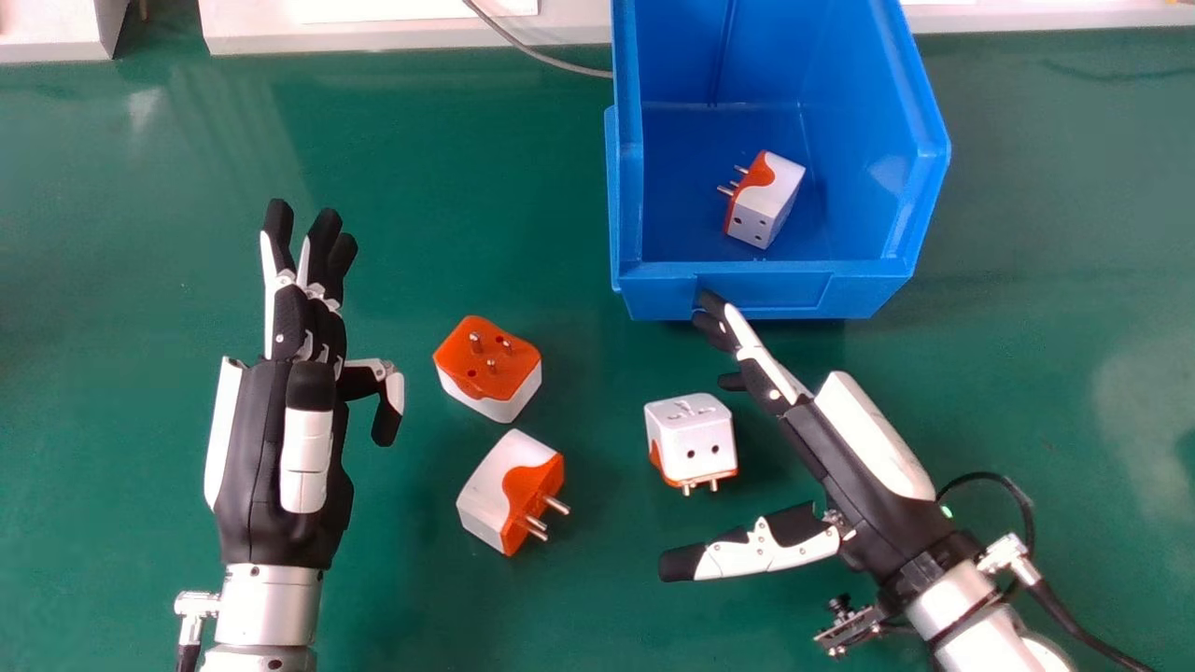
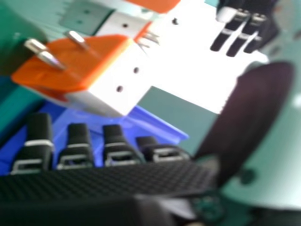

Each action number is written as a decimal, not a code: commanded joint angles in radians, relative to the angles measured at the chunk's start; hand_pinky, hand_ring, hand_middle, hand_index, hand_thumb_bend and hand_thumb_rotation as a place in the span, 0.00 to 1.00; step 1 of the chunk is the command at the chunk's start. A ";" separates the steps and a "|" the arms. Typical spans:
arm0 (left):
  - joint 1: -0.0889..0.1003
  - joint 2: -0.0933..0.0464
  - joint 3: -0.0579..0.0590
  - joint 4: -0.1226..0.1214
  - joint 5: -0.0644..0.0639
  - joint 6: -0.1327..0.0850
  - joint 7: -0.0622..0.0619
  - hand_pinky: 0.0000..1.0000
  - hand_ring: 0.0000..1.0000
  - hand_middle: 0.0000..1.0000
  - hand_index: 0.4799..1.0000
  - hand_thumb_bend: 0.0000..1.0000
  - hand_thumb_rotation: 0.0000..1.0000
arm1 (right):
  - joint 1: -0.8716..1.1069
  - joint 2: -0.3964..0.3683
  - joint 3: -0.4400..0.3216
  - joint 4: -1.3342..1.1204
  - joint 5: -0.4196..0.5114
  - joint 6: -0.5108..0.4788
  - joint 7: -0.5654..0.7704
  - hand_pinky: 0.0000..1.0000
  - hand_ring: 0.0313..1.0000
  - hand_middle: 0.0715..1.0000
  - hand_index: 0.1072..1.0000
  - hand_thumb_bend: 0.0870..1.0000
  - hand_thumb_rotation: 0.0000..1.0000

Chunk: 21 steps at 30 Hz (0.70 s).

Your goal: Pick all objects and put in blue box

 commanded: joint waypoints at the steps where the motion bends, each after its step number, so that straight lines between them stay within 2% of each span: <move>1: 0.007 0.007 0.001 -0.021 -0.009 -0.011 -0.003 0.00 1.00 1.00 0.98 1.00 0.92 | -0.028 -0.012 0.004 0.004 -0.003 -0.004 -0.010 0.84 0.94 0.95 0.98 1.00 0.47; 6: 0.009 0.011 0.003 -0.025 -0.018 -0.009 -0.013 0.00 1.00 1.00 0.98 1.00 0.92 | -0.045 -0.024 0.013 0.011 -0.009 -0.008 -0.007 0.84 0.94 0.94 0.96 1.00 0.46; 21: 0.005 0.016 0.002 -0.027 -0.020 -0.003 -0.013 0.00 1.00 1.00 0.98 1.00 0.92 | -0.105 -0.064 0.058 0.056 -0.074 0.032 -0.044 0.79 0.90 0.91 0.90 1.00 0.39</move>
